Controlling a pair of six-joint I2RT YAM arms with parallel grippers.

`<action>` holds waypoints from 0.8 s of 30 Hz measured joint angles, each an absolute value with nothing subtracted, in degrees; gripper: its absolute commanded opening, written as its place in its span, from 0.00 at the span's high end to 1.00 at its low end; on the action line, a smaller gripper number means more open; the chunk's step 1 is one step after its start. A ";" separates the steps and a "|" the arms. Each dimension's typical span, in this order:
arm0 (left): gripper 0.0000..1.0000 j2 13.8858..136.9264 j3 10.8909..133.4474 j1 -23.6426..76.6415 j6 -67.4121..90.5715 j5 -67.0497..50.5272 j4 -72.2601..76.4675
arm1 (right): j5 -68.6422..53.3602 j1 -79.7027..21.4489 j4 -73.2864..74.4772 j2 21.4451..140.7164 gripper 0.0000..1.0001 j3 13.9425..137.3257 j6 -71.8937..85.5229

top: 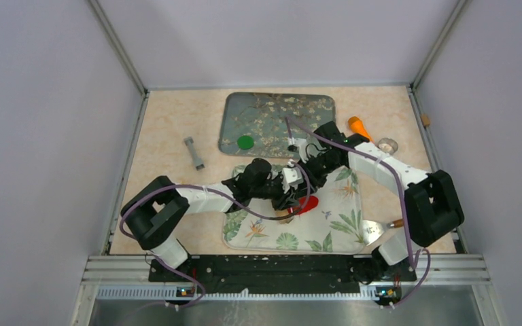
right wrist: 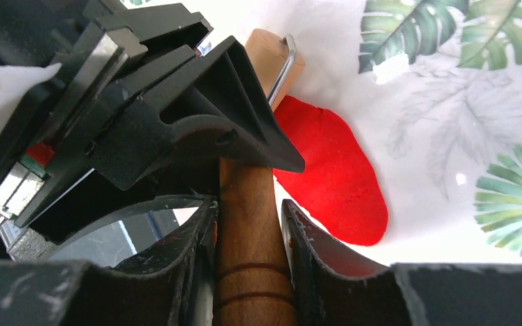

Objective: Roll out the dumpling wrappers from the dough

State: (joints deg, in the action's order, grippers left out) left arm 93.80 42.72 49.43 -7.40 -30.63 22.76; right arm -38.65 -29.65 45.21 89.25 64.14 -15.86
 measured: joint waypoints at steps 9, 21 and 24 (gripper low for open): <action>1.00 88.77 40.29 46.65 -7.09 -28.95 17.52 | -40.73 -32.60 41.60 93.32 1.00 67.24 -13.28; 1.00 90.63 47.03 49.28 -6.50 -23.99 20.38 | -34.11 -30.02 57.12 92.20 1.00 78.89 -21.56; 1.00 94.35 49.15 50.76 -5.74 -21.52 23.73 | -32.47 -27.55 59.31 92.31 1.00 79.55 -23.97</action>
